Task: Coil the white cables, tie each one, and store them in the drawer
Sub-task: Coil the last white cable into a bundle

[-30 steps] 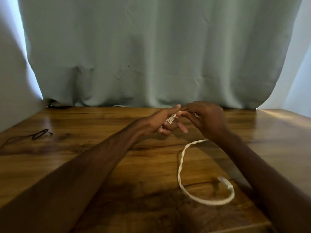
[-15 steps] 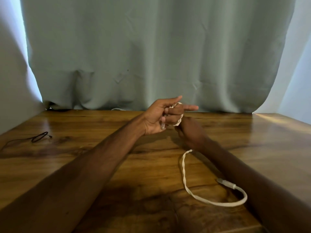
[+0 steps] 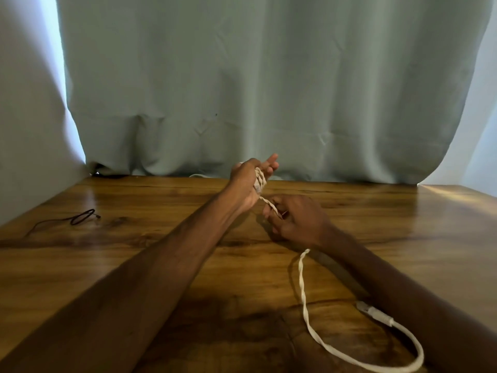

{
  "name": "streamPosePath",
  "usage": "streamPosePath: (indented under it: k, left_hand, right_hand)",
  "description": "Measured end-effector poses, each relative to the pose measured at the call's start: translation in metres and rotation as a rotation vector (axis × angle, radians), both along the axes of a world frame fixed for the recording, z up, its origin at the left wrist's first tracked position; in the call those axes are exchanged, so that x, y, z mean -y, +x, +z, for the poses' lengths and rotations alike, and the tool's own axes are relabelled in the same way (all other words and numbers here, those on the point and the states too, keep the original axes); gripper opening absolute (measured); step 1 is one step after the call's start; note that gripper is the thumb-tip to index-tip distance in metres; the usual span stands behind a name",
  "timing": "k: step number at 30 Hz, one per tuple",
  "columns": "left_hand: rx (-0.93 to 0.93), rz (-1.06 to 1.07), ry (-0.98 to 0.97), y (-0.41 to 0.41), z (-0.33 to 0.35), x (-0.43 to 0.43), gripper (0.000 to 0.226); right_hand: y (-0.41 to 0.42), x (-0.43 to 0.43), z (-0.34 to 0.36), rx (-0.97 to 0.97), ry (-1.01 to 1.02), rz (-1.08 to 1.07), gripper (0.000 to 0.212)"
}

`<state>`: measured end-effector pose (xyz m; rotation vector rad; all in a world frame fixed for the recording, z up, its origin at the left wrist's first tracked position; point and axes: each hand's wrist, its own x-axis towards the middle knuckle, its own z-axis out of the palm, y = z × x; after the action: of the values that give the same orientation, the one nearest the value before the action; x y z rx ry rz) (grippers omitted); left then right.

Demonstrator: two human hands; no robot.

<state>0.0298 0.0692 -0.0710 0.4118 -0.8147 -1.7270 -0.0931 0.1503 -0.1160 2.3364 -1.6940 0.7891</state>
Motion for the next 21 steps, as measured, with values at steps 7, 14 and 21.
streamPosePath:
  k: [7, 14, 21]
  left_hand:
    - [0.171, 0.245, -0.197, -0.003, -0.006, 0.011, 0.043]
    - [0.644, 0.573, -0.537, 0.004, -0.018, 0.015, 0.035]
    - [1.089, 0.679, -0.943, 0.006, -0.041, 0.024, 0.041]
  right_hand:
    - [-0.004, -0.002, 0.001, -0.021, 0.084, -0.003, 0.016]
    - [-0.006, -0.001, 0.006, -0.021, 0.096, -0.007, 0.022]
    - [-0.007, -0.001, 0.009, -0.278, -0.179, -0.177, 0.033]
